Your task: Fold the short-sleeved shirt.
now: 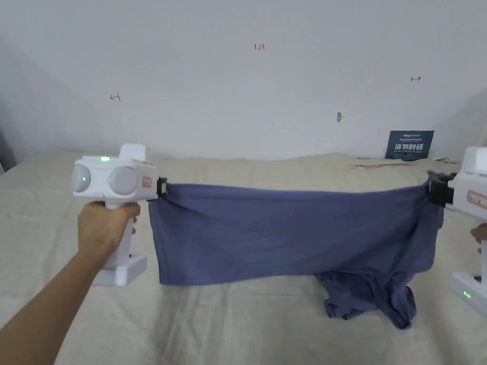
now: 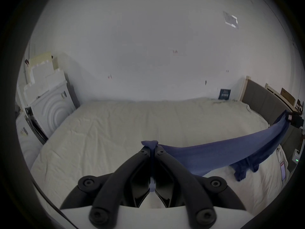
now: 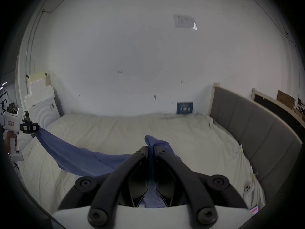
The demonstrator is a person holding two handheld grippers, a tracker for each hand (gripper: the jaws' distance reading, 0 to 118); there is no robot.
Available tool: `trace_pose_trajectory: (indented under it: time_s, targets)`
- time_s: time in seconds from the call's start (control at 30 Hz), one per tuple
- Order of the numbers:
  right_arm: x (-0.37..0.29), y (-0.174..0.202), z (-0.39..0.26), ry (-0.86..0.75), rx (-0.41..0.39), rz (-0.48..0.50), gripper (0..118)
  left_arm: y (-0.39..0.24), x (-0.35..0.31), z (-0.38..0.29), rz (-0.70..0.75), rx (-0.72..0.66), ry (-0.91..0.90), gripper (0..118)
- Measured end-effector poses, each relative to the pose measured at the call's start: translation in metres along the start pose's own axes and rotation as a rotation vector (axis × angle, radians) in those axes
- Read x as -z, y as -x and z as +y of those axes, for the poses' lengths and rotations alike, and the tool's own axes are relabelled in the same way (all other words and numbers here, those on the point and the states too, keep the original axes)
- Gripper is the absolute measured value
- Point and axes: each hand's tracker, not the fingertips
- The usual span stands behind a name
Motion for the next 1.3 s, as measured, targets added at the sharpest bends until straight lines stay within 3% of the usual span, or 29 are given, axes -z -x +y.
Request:
trace_pose_trajectory:
  time_s: [0.33,0.67,1.03,1.3]
  targets:
    - [-0.038,-0.005,-0.116,0.132,0.062,0.04,4,0.007,-0.009,-0.119,-0.042,0.003,0.128,1]
    - [-0.14,-0.004,-0.222,0.216,0.159,0.084,4,0.024,-0.085,-0.244,-0.061,-0.009,0.197,1]
    - [-0.218,0.011,-0.28,0.281,0.149,0.076,4,0.039,-0.15,-0.322,-0.053,-0.074,0.261,1]
    - [-0.215,-0.003,-0.317,0.371,0.147,0.052,4,0.038,-0.161,-0.355,-0.033,-0.063,0.316,1]
